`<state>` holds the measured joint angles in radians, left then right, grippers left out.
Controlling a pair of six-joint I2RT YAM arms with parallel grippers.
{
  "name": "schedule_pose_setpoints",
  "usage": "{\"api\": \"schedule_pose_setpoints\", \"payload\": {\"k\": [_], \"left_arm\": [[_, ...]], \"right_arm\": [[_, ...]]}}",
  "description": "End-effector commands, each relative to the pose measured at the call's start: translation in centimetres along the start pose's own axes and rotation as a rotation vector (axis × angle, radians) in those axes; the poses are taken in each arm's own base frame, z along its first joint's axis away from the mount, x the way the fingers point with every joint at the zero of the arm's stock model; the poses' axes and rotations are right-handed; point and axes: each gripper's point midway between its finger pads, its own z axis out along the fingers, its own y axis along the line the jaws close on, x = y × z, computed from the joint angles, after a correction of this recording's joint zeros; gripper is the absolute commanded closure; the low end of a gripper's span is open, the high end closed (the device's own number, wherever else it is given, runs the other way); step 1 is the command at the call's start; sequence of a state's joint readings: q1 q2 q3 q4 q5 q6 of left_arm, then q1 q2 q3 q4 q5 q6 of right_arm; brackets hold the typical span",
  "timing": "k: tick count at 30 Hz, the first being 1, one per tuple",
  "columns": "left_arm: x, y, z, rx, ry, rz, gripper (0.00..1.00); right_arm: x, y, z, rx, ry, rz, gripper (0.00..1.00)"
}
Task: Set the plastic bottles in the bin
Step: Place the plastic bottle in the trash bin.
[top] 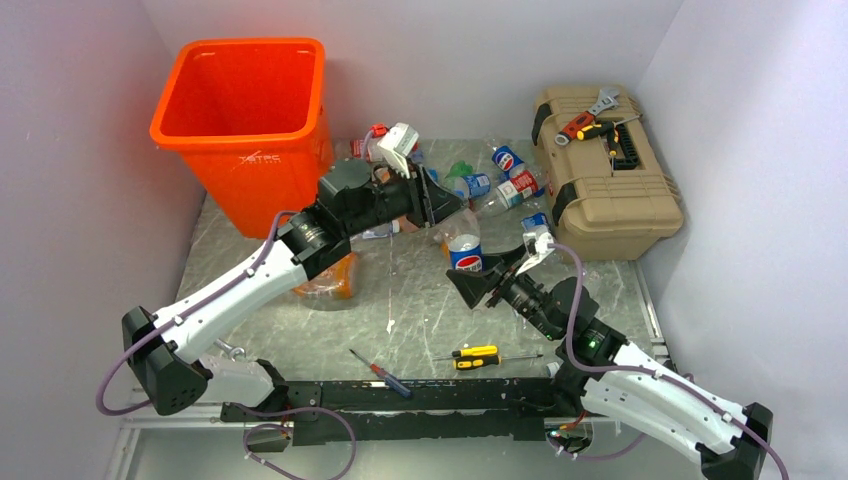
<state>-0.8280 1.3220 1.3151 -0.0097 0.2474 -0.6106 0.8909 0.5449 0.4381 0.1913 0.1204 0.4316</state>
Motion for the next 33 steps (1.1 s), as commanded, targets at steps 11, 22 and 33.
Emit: {"api": "schedule_pose_setpoints", "payload": {"k": [11,22,33], "left_arm": [[-20.6,-1.9,-14.2,-0.468,-0.430,0.699,1.00],[-33.7,0.0,-22.3,-0.946,-0.723,1.002,1.00],[-35.6,17.7,-25.4,-1.280,-0.763,0.712,1.00]], "right_arm": [[-3.6,2.4,-3.0,-0.038,0.062,-0.017,0.00],[-2.4,0.7,-3.3,0.006,0.017,0.007,0.00],[-2.0,1.6,-3.4,-0.047,0.037,-0.018,0.00]]}}
